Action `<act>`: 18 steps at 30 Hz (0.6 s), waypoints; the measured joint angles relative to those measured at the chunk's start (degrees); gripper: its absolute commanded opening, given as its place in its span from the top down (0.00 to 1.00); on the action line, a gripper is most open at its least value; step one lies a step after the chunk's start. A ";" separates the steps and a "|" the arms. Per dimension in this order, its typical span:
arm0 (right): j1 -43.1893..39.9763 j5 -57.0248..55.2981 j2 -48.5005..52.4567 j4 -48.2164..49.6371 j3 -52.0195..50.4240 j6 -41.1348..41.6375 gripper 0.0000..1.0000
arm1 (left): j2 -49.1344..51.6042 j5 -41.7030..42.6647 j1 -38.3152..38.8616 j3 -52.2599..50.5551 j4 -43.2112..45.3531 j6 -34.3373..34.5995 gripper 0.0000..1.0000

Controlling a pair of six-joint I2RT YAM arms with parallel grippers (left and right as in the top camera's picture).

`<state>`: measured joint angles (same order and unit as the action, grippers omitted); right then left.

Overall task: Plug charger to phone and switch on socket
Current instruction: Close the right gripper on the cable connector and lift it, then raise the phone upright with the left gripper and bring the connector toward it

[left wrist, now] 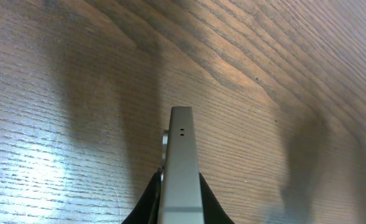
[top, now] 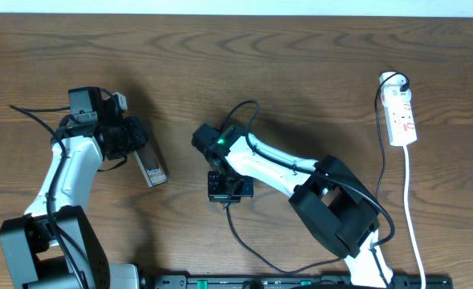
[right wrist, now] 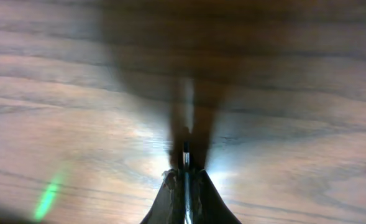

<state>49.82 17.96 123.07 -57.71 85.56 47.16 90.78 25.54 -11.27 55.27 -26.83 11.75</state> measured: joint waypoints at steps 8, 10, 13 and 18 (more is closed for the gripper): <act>-1.81 1.97 1.01 1.14 2.12 -7.56 0.99 | 0.00 0.00 0.02 0.00 0.02 0.00 0.92; -4.09 0.98 1.07 0.68 3.08 -10.34 0.99 | -0.02 0.00 0.00 0.00 0.02 0.00 0.92; -6.86 0.22 0.94 0.61 4.50 -13.75 0.99 | 0.00 0.00 0.02 0.00 0.04 0.00 0.93; -11.06 0.74 -3.15 2.03 5.46 -21.62 0.99 | 0.00 0.02 0.00 0.00 0.04 -0.22 0.93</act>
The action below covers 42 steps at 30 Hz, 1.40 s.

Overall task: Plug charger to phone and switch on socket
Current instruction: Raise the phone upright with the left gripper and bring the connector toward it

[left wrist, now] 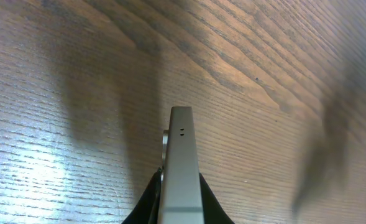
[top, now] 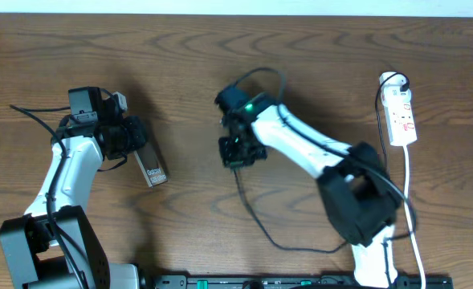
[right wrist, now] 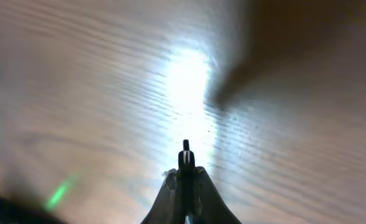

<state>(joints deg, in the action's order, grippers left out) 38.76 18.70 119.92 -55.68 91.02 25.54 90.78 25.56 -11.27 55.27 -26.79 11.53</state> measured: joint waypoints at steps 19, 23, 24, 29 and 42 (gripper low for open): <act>-1.95 36.89 -10.58 3.02 1.16 -46.62 0.99 | 0.00 7.48 0.02 0.00 0.24 -5.77 0.92; -2.08 39.91 -10.58 3.69 0.92 -50.53 0.99 | 0.00 9.88 0.00 0.00 0.26 -7.10 0.92; -2.14 40.70 -10.58 4.55 0.52 -51.12 0.99 | 0.00 11.32 0.00 0.00 0.31 -7.63 0.93; -5.01 45.77 -10.58 9.62 -4.55 -52.65 0.99 | 0.00 17.88 -0.11 0.00 0.42 -10.80 0.92; -16.09 66.14 -10.58 26.25 -22.45 -53.24 0.99 | 0.00 45.22 -4.24 -0.07 6.12 -19.37 0.93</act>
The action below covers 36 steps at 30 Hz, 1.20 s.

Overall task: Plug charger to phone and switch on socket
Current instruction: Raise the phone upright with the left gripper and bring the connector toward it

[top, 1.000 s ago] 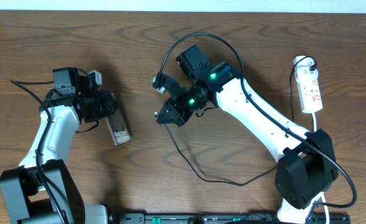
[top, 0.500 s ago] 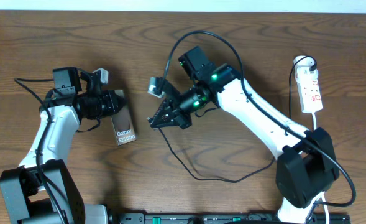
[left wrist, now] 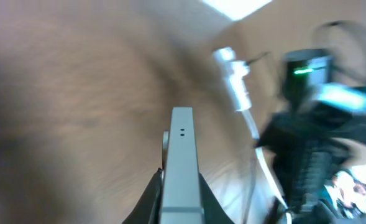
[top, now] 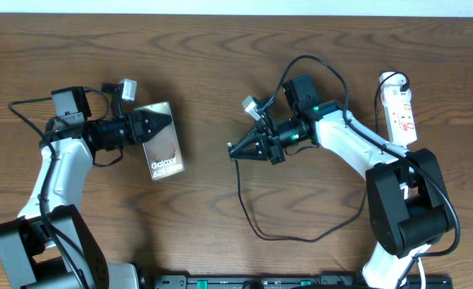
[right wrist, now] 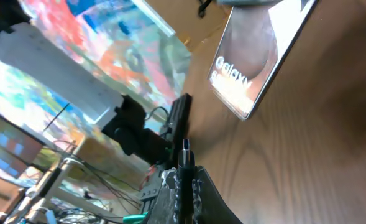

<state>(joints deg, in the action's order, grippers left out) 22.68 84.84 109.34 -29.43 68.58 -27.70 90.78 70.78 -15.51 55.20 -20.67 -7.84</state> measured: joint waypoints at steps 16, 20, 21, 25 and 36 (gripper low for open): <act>1.68 2.60 0.00 5.35 -1.64 0.55 0.99 | 0.00 15.87 -0.04 -0.02 9.07 -0.92 0.93; 1.97 1.88 0.46 14.21 -1.77 6.75 0.99 | 0.00 15.98 -0.04 -0.37 21.38 5.09 0.93; 2.14 1.22 0.81 16.96 -1.84 9.40 0.99 | 0.00 15.45 -0.04 -0.44 24.79 7.72 0.92; 3.48 -2.27 2.49 30.03 -1.99 21.94 0.99 | 0.09 10.47 0.35 -0.66 42.07 22.93 0.93; 8.87 -4.35 3.91 43.67 -2.01 37.59 0.99 | 0.31 6.25 6.58 -0.72 64.61 52.87 0.93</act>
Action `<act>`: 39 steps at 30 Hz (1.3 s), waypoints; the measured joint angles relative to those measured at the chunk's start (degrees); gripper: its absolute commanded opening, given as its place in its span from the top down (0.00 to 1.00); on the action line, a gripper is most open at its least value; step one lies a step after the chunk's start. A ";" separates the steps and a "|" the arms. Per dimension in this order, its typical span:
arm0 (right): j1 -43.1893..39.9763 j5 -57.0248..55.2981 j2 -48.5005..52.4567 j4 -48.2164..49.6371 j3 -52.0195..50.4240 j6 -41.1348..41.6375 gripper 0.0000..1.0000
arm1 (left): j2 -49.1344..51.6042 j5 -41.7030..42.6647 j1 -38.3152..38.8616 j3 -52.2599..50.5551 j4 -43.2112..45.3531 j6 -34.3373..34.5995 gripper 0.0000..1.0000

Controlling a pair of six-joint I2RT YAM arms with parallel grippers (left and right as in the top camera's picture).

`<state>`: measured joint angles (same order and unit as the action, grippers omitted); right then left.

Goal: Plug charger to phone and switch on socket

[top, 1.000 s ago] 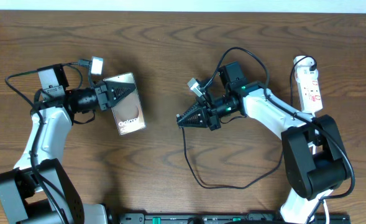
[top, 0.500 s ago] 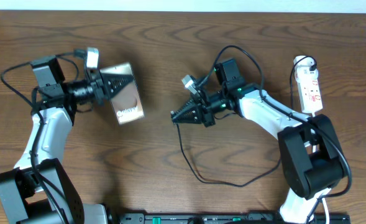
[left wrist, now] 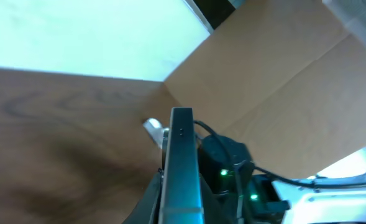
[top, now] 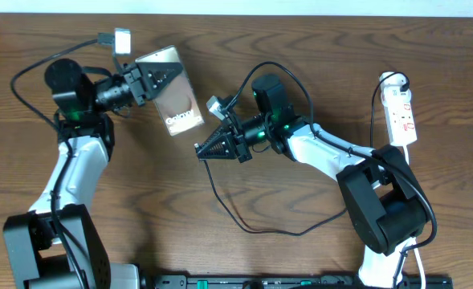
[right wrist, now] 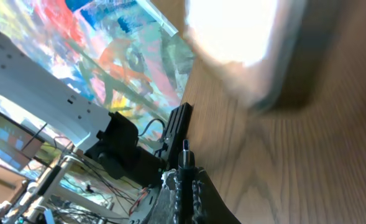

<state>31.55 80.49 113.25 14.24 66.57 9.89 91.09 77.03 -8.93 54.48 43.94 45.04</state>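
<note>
My left gripper (top: 149, 80) is shut on a silver Galaxy phone (top: 174, 101), held raised and tilted at the back left. In the left wrist view its thin edge (left wrist: 181, 155) stands between my fingers. My right gripper (top: 201, 151) is shut on the black charger plug (right wrist: 184, 158) and points left, just right of and below the phone. The phone is a bright blur (right wrist: 242, 43) in the right wrist view. The black cable (top: 244, 217) trails from the plug in loops. A white socket strip (top: 401, 112) lies at the far right.
The brown wooden table (top: 99, 225) carries the slack cable across its middle and front. Another cable loop (top: 280, 68) arcs over my right arm. A white lead (top: 413, 209) runs from the socket strip to the front edge. A cardboard wall (left wrist: 276, 81) stands behind.
My left gripper has carried the phone from the mid-left toward the back, tilted more. My right gripper with the plug has shifted left and now sits close under the phone's lower end.
At first my left gripper held the phone edge-down on the table at the left, and my right gripper pointed the plug down at the middle. The right gripper then stood further back. Later both were raised and turned toward each other, and now they are close together.
</note>
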 measured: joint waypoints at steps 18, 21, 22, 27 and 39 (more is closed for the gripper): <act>-0.57 -0.37 0.09 15.41 -0.02 12.33 0.99 | 0.00 -0.68 1.33 0.00 0.07 5.20 0.93; -0.57 -0.37 0.09 15.41 -0.02 13.05 0.99 | 0.00 -0.66 1.33 0.00 0.07 5.40 0.92; -0.57 -0.37 0.09 15.43 -0.02 13.25 0.99 | 0.00 -0.66 1.33 0.00 0.07 5.40 0.93; -0.57 -0.37 0.09 15.45 -0.02 13.68 0.99 | 0.00 -0.26 1.33 0.00 0.04 5.66 0.93; -0.57 -0.11 0.11 16.00 -0.02 13.84 0.99 | 0.00 0.42 1.33 0.00 0.24 5.77 0.93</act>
<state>30.98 80.38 113.36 30.24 66.54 23.73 91.09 77.45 -7.60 54.48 44.18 50.81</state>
